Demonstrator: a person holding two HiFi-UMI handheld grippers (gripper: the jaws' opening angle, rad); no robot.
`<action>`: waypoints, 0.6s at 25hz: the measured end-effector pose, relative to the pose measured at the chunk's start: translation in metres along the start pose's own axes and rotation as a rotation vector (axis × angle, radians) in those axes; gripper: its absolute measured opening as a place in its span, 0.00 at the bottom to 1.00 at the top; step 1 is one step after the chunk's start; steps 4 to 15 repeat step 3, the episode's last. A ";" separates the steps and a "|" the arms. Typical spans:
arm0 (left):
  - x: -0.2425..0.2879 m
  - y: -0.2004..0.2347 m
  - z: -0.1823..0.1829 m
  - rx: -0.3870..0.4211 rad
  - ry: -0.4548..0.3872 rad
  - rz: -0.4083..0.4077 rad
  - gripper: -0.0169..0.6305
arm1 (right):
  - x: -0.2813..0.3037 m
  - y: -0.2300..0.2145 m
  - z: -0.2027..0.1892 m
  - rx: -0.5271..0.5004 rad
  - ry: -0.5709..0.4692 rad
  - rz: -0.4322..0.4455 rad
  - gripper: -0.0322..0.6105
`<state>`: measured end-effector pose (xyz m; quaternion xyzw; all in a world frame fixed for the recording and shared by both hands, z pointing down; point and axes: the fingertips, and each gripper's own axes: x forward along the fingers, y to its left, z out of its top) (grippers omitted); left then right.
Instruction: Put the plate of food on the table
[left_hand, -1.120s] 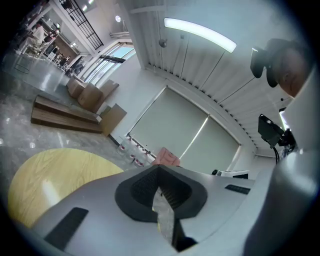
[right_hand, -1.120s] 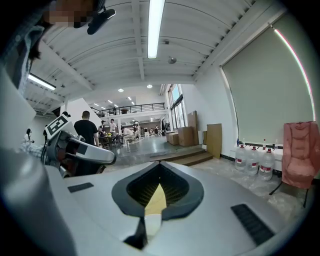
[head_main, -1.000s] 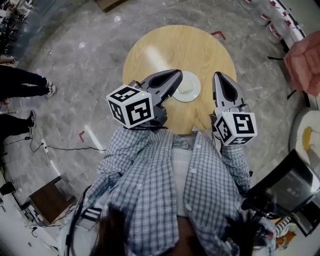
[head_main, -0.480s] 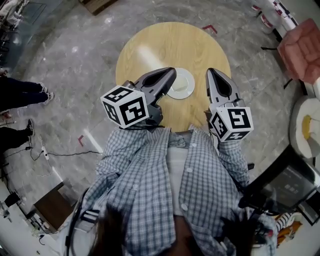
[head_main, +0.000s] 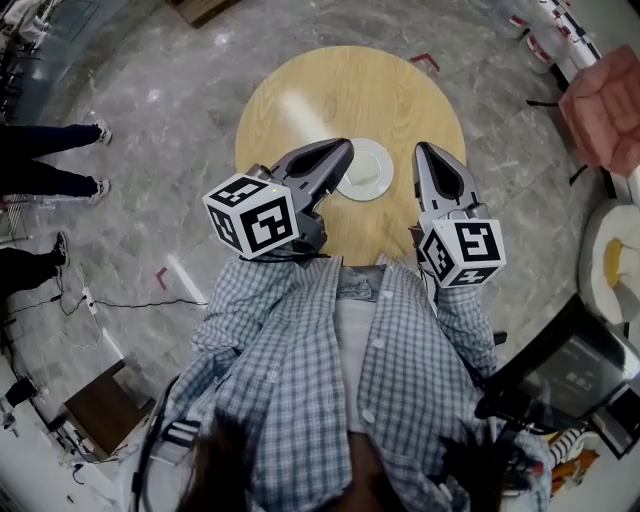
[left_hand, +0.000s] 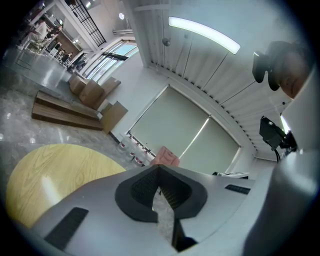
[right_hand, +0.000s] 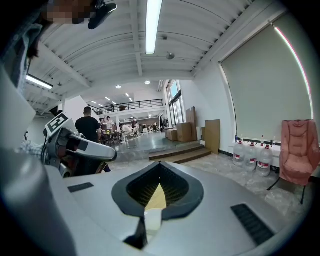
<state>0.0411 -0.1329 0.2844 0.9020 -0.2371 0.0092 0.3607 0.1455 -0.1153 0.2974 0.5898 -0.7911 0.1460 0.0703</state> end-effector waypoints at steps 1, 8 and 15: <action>-0.002 0.000 0.001 -0.001 0.001 0.003 0.04 | 0.000 0.003 0.000 -0.001 0.001 0.001 0.06; -0.008 0.001 0.001 -0.004 0.004 0.010 0.04 | -0.001 0.008 0.001 -0.003 0.002 0.003 0.06; -0.008 0.001 0.001 -0.004 0.004 0.010 0.04 | -0.001 0.008 0.001 -0.003 0.002 0.003 0.06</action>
